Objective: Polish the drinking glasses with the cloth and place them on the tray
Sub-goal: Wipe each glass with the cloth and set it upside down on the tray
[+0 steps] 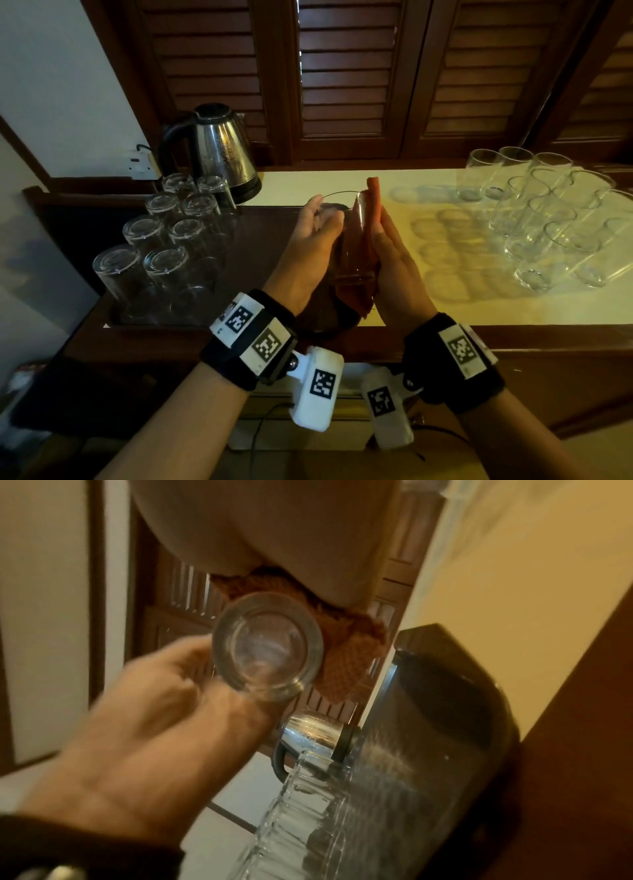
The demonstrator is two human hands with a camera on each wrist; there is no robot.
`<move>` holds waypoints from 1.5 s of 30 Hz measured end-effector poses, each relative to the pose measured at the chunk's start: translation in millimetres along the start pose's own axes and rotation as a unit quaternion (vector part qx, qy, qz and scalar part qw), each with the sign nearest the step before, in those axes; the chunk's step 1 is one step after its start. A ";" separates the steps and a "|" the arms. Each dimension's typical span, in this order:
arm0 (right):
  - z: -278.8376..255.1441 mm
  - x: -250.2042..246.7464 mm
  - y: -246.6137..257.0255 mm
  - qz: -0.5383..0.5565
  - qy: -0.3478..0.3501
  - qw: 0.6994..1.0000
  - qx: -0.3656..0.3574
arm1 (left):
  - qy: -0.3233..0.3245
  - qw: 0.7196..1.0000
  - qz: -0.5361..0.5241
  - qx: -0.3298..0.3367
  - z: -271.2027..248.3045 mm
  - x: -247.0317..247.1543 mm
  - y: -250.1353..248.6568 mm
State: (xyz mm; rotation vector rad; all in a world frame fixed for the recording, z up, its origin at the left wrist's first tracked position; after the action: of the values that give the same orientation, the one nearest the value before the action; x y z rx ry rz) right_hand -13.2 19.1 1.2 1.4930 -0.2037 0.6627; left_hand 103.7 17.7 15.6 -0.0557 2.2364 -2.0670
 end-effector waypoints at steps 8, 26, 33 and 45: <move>-6.8 -3.8 -7.8 0.155 -0.008 0.981 0.113 | 0.074 0.992 -0.100 -0.034 -5.3 6.2 10.3; -4.3 -6.0 -2.6 -0.066 0.021 0.997 -0.040 | 0.033 0.999 -0.032 -0.019 -4.7 8.3 9.8; -8.3 -7.4 -8.9 0.123 -0.003 0.990 0.075 | 0.108 0.989 -0.098 -0.025 -6.0 7.6 12.0; -3.6 -8.7 -7.7 0.130 -0.019 0.986 0.103 | 0.073 0.993 -0.081 -0.035 -10.4 6.4 10.1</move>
State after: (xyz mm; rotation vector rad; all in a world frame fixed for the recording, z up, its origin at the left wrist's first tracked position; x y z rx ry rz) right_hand -17.3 20.5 -10.2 1.6942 -0.3737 0.8863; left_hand 96.8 28.2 6.0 -0.0957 2.4670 -2.1366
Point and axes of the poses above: each hand's wrist, its own z-axis towards the middle knuckle, its own x-axis out of the palm, y = z × x, the point moved 4 cm from there along z, towards the middle knuckle, and after that the axes turned 7 degrees about z, right-handed, at the moved point
